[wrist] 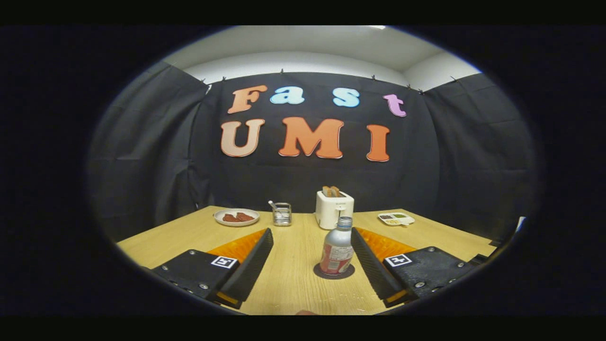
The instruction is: Take the bottle from table, then pour the juice into the cup, finally place the bottle on the coaster
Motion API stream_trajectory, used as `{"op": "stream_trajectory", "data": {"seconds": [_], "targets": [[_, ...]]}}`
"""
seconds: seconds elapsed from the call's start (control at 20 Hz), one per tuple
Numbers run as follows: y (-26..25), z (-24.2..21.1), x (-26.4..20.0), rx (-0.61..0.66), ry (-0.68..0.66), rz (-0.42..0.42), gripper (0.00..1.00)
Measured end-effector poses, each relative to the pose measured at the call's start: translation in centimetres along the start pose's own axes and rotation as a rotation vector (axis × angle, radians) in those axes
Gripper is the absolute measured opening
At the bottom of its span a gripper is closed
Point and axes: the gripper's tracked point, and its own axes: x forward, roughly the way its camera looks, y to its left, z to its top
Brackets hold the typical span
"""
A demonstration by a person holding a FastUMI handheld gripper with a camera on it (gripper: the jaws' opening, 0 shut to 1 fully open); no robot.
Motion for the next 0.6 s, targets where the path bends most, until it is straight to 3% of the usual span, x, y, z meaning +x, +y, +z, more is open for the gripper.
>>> {"op": "stream_trajectory", "data": {"seconds": [0.25,0.6], "targets": [[4.3,3.8,-3.6,0.043,-0.09,0.082,0.97],[6.9,7.1,-6.8,-0.039,-0.147,0.081,0.97]]}}
